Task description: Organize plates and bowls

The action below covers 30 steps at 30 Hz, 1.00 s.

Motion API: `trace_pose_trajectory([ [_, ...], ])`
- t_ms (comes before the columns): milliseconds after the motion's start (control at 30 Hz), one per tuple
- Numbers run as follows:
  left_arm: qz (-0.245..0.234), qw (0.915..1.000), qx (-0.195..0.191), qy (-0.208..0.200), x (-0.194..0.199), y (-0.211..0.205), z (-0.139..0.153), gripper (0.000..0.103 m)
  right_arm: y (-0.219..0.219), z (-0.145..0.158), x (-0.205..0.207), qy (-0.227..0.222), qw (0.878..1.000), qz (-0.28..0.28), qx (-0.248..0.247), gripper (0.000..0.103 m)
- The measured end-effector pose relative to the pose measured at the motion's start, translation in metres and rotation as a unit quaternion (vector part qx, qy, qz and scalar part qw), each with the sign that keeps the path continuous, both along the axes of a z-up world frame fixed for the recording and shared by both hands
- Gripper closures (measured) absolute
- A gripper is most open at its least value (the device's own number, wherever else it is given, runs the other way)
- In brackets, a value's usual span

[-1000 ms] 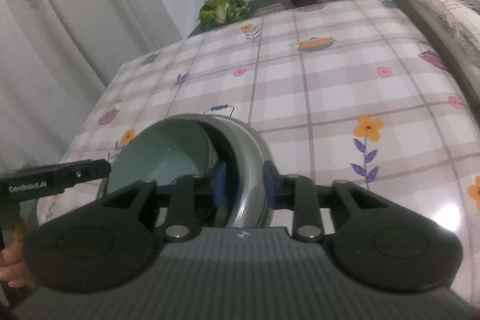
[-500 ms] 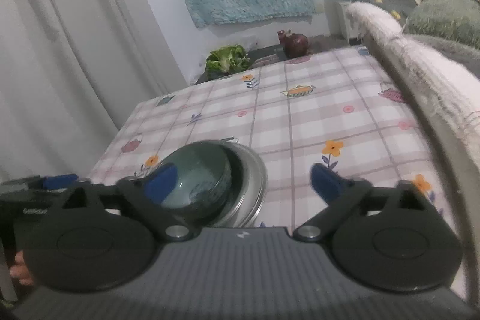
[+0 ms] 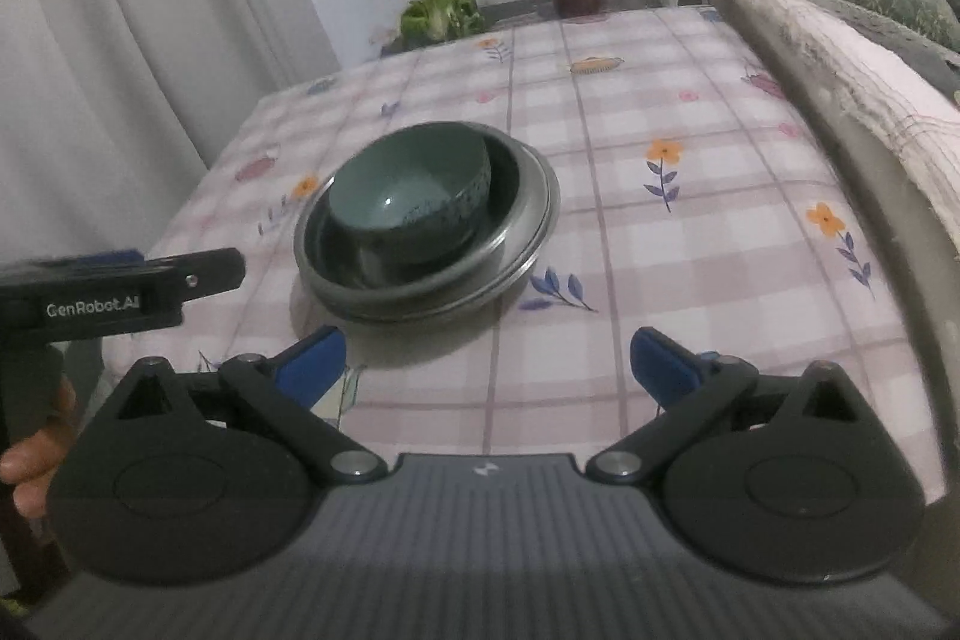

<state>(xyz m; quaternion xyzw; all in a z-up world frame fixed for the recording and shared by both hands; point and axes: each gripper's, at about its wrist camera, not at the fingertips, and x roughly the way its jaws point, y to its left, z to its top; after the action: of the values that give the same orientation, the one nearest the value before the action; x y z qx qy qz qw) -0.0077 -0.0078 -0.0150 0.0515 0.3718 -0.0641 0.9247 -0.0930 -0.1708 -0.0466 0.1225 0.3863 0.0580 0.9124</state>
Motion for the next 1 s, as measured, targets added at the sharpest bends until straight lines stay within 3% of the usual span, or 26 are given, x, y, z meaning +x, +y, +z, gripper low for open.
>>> trace_pose_trajectory([
  [200, 0.007, 0.999, -0.004, 0.044, -0.002, -0.005, -0.009, 0.0, 0.012, 0.008, -0.005, -0.012, 0.999, -0.013, -0.043, 0.001],
  [533, 0.047, 0.9956, 0.001, 0.081, 0.0, 0.005, -0.018, 0.0, 0.022, 0.007, 0.007, -0.002, 0.991, -0.035, -0.127, 0.001],
  [1000, 0.058, 0.9958, 0.011, 0.07, -0.003, 0.006, -0.012, 0.0, 0.023, 0.002, 0.014, 0.022, 0.994, -0.041, -0.104, 0.001],
])
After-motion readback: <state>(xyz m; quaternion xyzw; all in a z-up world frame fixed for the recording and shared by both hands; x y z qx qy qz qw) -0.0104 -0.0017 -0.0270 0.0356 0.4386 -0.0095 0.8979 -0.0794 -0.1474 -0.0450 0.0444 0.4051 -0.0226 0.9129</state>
